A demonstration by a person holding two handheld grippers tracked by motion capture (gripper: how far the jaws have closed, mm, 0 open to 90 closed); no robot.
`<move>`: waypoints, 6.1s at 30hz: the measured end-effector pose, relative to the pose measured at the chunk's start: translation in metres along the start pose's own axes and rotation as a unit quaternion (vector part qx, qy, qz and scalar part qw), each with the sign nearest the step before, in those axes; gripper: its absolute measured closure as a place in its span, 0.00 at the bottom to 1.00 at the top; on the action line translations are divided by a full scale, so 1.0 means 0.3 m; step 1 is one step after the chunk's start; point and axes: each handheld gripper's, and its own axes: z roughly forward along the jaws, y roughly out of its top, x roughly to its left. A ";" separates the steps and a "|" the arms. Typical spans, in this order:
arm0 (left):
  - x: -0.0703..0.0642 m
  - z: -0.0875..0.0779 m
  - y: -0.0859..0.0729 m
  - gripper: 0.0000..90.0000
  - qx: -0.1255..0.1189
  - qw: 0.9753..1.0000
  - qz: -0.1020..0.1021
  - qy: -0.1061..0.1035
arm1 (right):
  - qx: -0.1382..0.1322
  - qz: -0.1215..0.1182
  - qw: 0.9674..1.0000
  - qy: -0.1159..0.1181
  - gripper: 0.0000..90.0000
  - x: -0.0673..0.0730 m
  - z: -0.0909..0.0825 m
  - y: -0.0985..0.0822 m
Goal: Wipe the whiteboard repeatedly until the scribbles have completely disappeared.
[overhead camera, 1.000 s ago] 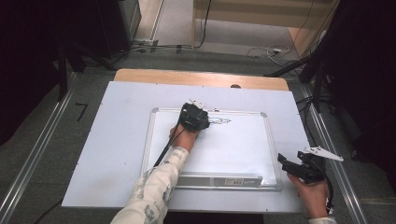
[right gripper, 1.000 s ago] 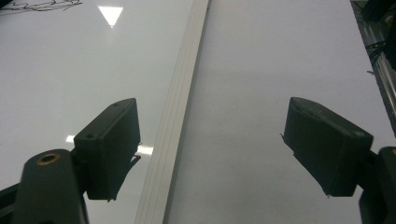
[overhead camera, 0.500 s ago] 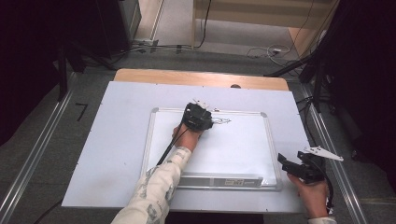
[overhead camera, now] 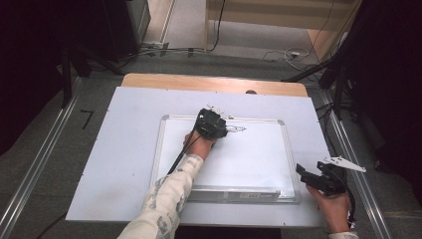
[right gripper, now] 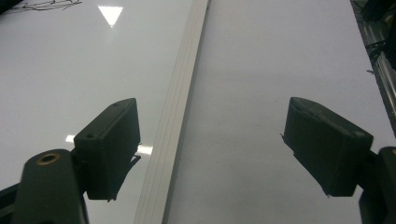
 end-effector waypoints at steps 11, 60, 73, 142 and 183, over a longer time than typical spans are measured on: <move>-0.039 0.014 0.015 0.45 0.003 1.000 0.004 0.000 | 0.001 -0.001 1.000 0.001 0.19 0.002 0.003 0.001; -0.175 0.067 0.057 0.45 -0.007 0.999 0.027 -0.019 | 0.004 -0.001 1.000 0.004 0.19 -0.004 0.008 0.001; -0.200 0.077 0.069 0.45 -0.007 0.999 0.030 -0.022 | 0.003 0.000 1.000 0.004 0.19 -0.004 0.008 0.002; -0.243 0.106 0.096 0.45 -0.003 0.999 0.041 -0.027 | 0.008 -0.001 1.000 0.005 0.19 -0.007 0.012 0.000; -0.114 0.053 0.045 0.45 0.009 1.000 0.019 -0.007 | 0.013 0.000 1.000 0.002 0.19 -0.014 0.010 -0.008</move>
